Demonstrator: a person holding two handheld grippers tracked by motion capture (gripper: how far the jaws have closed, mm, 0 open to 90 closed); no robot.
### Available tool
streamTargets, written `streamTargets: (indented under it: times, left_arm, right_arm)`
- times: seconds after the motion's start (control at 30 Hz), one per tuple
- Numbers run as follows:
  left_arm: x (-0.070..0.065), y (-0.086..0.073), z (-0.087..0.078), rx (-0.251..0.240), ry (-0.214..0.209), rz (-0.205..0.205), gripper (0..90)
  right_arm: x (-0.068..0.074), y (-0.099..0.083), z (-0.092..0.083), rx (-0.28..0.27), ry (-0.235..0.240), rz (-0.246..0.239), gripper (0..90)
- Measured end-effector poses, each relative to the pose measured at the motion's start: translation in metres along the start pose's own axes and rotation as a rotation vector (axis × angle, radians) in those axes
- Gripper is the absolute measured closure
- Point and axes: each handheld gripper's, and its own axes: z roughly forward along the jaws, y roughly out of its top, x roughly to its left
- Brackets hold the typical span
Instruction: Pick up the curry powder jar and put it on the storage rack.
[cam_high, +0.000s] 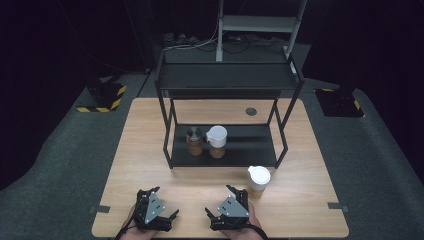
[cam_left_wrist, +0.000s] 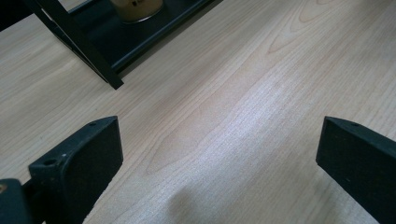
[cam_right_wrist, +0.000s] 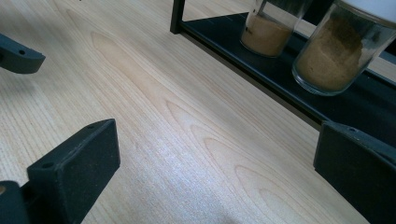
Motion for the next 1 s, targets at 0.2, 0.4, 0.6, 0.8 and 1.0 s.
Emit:
streamTargets:
  times: [0.2,0.4,0.6,0.8,1.0]
  left_arm:
    - [0.000,0.000,0.000,-0.002,-0.002,0.005,1.0]
    - [0.001,-0.001,0.000,-0.003,-0.004,0.002,1.0]
    - [0.000,-0.001,0.000,-0.007,-0.005,0.004,1.0]
    - [0.000,-0.001,0.000,-0.007,-0.009,0.010,1.0]
    - [0.000,-0.001,0.000,-0.007,-0.010,0.018,1.0]
  right_arm:
    - [-0.003,-0.001,-0.003,-0.026,0.022,0.019,0.0]
    - [-0.007,0.004,-0.013,-0.069,0.025,0.039,0.0]
    - [-0.011,0.010,-0.026,-0.115,0.026,0.058,0.0]
    - [-0.016,0.014,-0.036,-0.158,0.028,0.075,0.0]
    - [-0.022,0.016,-0.044,-0.185,0.019,0.093,0.0]
